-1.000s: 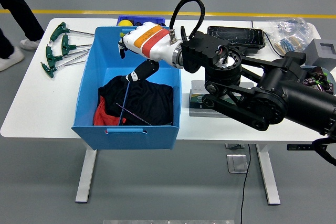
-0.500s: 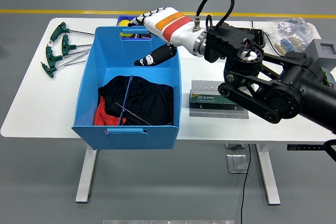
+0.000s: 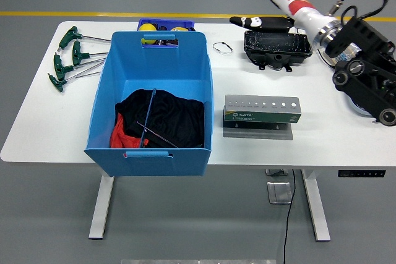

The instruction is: Lift tool from toolbox,place it in box,lift tool from toolbox,place it in box

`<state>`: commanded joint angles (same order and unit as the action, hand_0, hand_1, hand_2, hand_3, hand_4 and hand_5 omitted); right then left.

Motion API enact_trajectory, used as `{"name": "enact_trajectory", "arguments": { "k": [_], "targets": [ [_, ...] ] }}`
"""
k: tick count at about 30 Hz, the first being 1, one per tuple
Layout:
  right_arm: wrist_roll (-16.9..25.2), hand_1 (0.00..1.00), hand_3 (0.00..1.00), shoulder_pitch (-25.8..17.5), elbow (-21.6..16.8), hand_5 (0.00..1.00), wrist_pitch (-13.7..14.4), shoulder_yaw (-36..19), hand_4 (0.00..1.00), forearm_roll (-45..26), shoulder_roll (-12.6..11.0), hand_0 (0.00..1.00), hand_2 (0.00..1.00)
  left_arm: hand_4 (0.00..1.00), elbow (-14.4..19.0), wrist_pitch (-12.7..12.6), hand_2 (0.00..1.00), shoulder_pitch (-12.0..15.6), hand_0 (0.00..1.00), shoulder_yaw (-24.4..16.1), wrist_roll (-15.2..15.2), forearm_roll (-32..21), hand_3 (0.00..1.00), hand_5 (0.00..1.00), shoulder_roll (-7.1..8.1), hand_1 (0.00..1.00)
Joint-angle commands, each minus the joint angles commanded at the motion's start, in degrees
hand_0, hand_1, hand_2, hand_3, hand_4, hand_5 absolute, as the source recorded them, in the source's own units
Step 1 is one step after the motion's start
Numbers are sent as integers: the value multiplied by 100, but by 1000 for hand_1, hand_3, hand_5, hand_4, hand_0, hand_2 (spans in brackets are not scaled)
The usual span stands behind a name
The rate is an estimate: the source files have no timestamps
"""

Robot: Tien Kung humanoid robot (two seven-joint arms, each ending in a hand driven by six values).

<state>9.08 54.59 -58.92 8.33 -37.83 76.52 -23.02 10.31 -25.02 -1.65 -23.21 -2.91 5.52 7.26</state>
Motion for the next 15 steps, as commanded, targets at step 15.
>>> {"name": "enact_trajectory", "arguments": {
  "k": [15],
  "targets": [
    [-180, 898, 906, -1912, -1413, 883, -632, -1844, 998, -3596, -1920, 986, 907, 715, 0, -7, 477, -42, 473, 22, 25, 20, 674, 659, -35, 465]
  ]
}}
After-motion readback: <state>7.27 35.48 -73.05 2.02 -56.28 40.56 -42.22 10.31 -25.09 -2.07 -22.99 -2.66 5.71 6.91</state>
